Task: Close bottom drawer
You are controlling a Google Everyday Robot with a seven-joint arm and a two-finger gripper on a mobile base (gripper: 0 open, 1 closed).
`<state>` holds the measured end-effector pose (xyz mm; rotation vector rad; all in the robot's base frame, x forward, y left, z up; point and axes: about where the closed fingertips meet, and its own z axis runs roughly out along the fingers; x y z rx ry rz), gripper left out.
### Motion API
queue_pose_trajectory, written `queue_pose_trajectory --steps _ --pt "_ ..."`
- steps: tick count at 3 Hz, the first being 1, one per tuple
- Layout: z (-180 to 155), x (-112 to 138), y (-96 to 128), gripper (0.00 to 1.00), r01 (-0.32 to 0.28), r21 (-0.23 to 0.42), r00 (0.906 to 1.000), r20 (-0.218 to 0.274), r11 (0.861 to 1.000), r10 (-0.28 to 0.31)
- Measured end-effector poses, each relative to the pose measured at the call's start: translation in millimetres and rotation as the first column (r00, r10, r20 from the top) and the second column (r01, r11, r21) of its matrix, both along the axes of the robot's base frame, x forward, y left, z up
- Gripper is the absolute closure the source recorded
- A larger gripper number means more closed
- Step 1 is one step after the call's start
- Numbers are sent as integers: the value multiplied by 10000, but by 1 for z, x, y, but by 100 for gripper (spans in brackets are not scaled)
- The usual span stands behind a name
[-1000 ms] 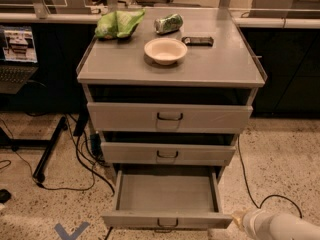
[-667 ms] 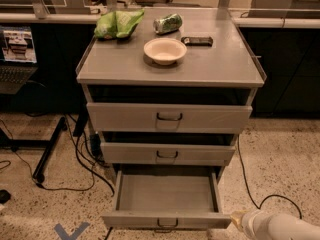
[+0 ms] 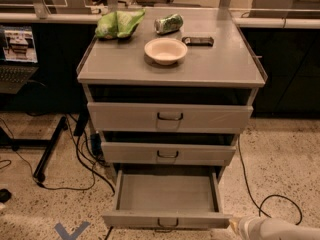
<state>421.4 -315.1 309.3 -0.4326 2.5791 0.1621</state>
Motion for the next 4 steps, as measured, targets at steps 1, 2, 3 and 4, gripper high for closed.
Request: queue_pose_trajectory --steps 1,2,3,4 --pt "-75 -5 -7 100 701 137 9946 -773 9974 -689" --pt "-133 -14 -11 100 1289 330 9792 -1619 9911 -1220" --pt "-170 -14 -8 100 1467 786 9711 -2011 9861 -1285" --pt "-187 18 8 100 1050 1222 9781 -1921 9869 -803"
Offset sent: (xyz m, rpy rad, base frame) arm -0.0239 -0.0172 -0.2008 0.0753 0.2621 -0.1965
